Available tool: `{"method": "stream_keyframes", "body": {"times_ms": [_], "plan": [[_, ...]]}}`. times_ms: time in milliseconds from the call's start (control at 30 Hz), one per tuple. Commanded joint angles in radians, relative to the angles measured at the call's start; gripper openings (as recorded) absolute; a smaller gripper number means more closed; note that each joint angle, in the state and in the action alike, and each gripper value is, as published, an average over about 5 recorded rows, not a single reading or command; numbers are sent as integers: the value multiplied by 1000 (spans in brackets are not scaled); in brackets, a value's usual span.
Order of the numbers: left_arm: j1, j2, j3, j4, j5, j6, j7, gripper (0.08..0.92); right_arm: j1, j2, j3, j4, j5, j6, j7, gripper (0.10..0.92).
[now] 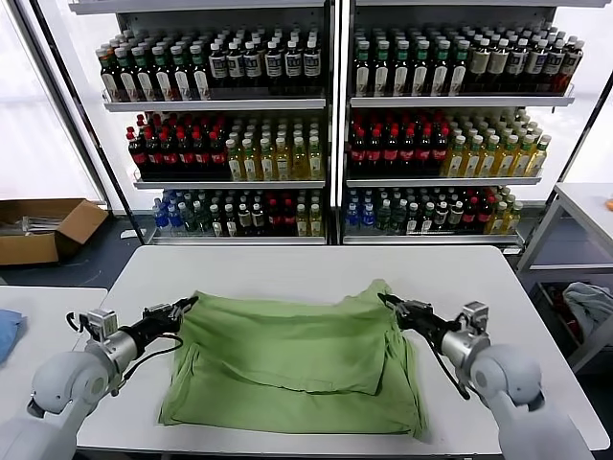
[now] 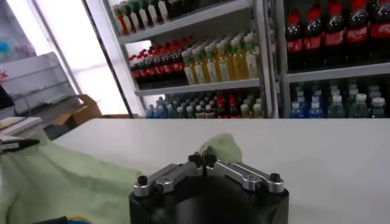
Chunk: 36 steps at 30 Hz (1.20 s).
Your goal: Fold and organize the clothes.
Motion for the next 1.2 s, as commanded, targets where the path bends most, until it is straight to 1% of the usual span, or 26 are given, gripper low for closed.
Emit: {"method": "stream_keyframes", "body": {"times_ms": [33, 167, 300, 433, 533, 633, 833, 933, 1033, 1200], "plan": [[227, 15, -120, -170, 22, 24, -1, 91, -397, -13, 207, 284, 26, 2, 7, 106], [343, 13, -175, -237, 40, 32, 7, 91, -524, 5, 238, 354, -4, 8, 22, 106], [441, -6, -217, -286, 107, 47, 8, 91, -571, 16, 226, 358, -38, 9, 42, 106], [501, -38, -227, -301, 218, 69, 3, 91, -557, 20, 209, 338, -97, -4, 68, 106], [530, -66, -240, -316, 279, 74, 0, 92, -532, 19, 217, 324, -112, -6, 82, 136], [561, -79, -264, -334, 299, 74, 1, 121, -512, 10, 250, 314, -104, -4, 76, 214], [579, -84, -328, -341, 296, 74, -6, 281, -483, -6, 371, 273, -97, 42, 50, 388], [578, -101, -350, -369, 272, 74, -34, 368, -464, -1, 430, 233, -98, 79, 60, 474], [559, -139, -328, -398, 226, 65, -104, 454, -457, 9, 470, 198, -98, 120, 61, 561], [510, -246, -224, -381, 147, 5, -283, 602, -489, 30, 502, 180, -99, 183, 48, 708]]}}
